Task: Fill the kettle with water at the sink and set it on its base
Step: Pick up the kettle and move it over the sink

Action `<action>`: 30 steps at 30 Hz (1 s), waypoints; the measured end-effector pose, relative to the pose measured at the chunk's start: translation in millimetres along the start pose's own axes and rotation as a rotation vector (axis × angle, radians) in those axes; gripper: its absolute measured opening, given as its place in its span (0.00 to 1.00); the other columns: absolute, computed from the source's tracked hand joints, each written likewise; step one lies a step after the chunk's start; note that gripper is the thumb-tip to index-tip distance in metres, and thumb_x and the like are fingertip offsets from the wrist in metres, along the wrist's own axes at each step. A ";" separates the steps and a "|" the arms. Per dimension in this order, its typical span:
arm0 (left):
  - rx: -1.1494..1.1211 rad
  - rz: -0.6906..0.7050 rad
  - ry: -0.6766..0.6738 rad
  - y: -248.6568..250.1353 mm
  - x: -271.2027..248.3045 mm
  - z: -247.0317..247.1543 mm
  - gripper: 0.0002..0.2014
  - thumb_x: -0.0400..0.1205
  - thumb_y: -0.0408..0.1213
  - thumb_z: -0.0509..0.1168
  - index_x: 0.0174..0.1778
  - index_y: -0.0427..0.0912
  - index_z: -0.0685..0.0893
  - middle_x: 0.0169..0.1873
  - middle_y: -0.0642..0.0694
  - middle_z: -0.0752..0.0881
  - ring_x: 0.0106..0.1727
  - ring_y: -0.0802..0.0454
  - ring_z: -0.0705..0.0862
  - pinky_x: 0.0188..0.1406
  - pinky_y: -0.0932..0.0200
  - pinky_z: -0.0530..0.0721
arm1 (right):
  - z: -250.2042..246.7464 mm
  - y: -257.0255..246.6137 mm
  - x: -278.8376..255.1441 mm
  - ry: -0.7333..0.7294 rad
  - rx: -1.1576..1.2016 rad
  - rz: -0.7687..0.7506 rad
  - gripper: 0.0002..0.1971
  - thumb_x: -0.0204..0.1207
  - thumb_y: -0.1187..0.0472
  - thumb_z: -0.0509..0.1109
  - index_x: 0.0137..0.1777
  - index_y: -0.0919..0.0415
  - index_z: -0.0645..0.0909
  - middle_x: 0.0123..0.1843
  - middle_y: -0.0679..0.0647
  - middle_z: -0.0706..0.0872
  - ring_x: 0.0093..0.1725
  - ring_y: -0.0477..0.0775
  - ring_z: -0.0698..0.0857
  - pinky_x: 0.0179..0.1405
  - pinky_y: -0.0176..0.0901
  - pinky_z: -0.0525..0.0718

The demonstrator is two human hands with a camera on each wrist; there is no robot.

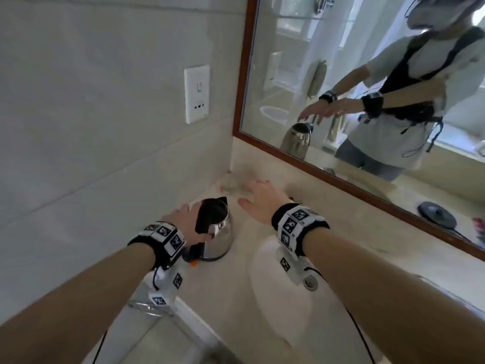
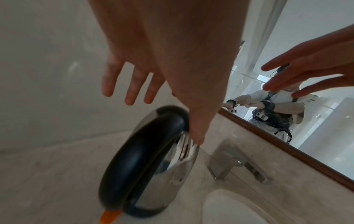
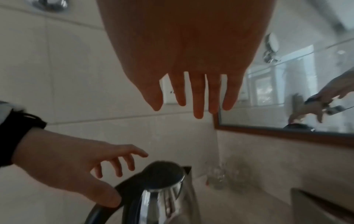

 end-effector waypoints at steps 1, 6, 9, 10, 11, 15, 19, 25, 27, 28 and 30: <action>-0.028 -0.011 0.010 -4.8 0.4 6.5 0.50 0.71 0.70 0.64 0.84 0.52 0.51 0.73 0.41 0.74 0.67 0.37 0.81 0.64 0.41 0.82 | 17.2 -5.2 8.6 -0.061 0.030 0.005 0.24 0.80 0.49 0.63 0.75 0.54 0.71 0.69 0.58 0.81 0.70 0.62 0.78 0.68 0.53 0.77; -0.081 0.020 0.170 -16.8 16.4 42.3 0.46 0.78 0.67 0.58 0.86 0.53 0.44 0.57 0.45 0.89 0.41 0.42 0.89 0.42 0.50 0.88 | 95.2 -22.8 53.3 -0.247 0.007 0.014 0.23 0.77 0.52 0.68 0.69 0.63 0.76 0.66 0.62 0.79 0.67 0.65 0.76 0.66 0.53 0.76; -0.107 0.028 0.170 -18.1 24.5 52.0 0.46 0.79 0.65 0.56 0.85 0.56 0.35 0.42 0.46 0.91 0.30 0.44 0.88 0.32 0.51 0.88 | 116.7 -26.1 69.6 -0.261 -0.042 0.014 0.25 0.76 0.49 0.68 0.68 0.63 0.75 0.68 0.61 0.72 0.66 0.64 0.74 0.66 0.55 0.79; -0.120 0.033 0.165 -16.5 25.8 51.3 0.46 0.79 0.65 0.56 0.85 0.57 0.34 0.41 0.47 0.91 0.30 0.44 0.88 0.31 0.51 0.88 | 119.4 -25.3 73.7 -0.250 -0.062 0.020 0.24 0.77 0.48 0.67 0.68 0.62 0.75 0.68 0.60 0.72 0.66 0.64 0.74 0.66 0.56 0.79; -0.131 0.032 0.159 -15.8 27.9 48.7 0.47 0.79 0.64 0.56 0.85 0.57 0.33 0.41 0.47 0.91 0.31 0.44 0.89 0.30 0.52 0.86 | 121.5 -23.5 79.0 -0.233 -0.062 0.023 0.24 0.78 0.48 0.66 0.68 0.62 0.75 0.68 0.59 0.72 0.66 0.63 0.74 0.66 0.55 0.78; -0.137 0.053 0.179 -14.5 33.4 43.4 0.49 0.81 0.63 0.56 0.77 0.63 0.18 0.43 0.48 0.91 0.31 0.46 0.86 0.26 0.58 0.76 | 125.8 -18.1 93.0 -0.222 0.077 0.049 0.21 0.77 0.52 0.69 0.67 0.61 0.77 0.66 0.57 0.74 0.64 0.60 0.78 0.66 0.51 0.80; -0.120 0.059 0.172 -10.2 37.3 44.7 0.53 0.80 0.63 0.58 0.66 0.70 0.09 0.36 0.49 0.91 0.28 0.47 0.86 0.28 0.53 0.86 | 113.9 -26.2 90.6 -0.134 0.090 -0.046 0.18 0.76 0.54 0.70 0.63 0.61 0.77 0.63 0.56 0.76 0.63 0.58 0.76 0.64 0.48 0.78; -0.184 -0.028 0.145 -9.5 36.8 40.7 0.47 0.80 0.56 0.63 0.80 0.61 0.30 0.31 0.47 0.90 0.27 0.45 0.87 0.29 0.50 0.87 | 95.6 -42.9 76.1 -0.003 -0.023 -0.244 0.18 0.77 0.57 0.65 0.66 0.62 0.77 0.66 0.58 0.77 0.66 0.58 0.75 0.67 0.48 0.77; -0.209 -0.048 0.106 -11.6 37.8 45.2 0.46 0.80 0.47 0.62 0.82 0.59 0.33 0.29 0.46 0.88 0.26 0.43 0.86 0.24 0.51 0.82 | 91.9 -42.3 73.5 0.002 -0.030 -0.277 0.17 0.77 0.57 0.65 0.63 0.62 0.79 0.63 0.58 0.78 0.63 0.59 0.77 0.65 0.50 0.79; -0.221 -0.058 0.088 -12.3 38.3 46.4 0.46 0.80 0.43 0.63 0.83 0.59 0.35 0.28 0.47 0.87 0.26 0.43 0.86 0.23 0.53 0.79 | 89.3 -41.4 72.8 0.010 -0.033 -0.293 0.16 0.76 0.57 0.65 0.61 0.62 0.81 0.61 0.59 0.80 0.62 0.60 0.77 0.63 0.51 0.80; -0.276 -0.082 0.067 -12.3 39.0 45.6 0.45 0.79 0.40 0.63 0.83 0.58 0.38 0.26 0.49 0.84 0.24 0.45 0.83 0.23 0.54 0.77 | 86.1 -38.5 72.4 0.003 -0.047 -0.316 0.15 0.75 0.56 0.64 0.57 0.62 0.83 0.59 0.58 0.81 0.60 0.60 0.78 0.61 0.53 0.81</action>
Point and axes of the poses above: each hand's wrist, its own x-axis towards the middle knuckle, its own z-axis out of the palm, y = z × x, the point moved 8 cm from there along x, towards the middle knuckle
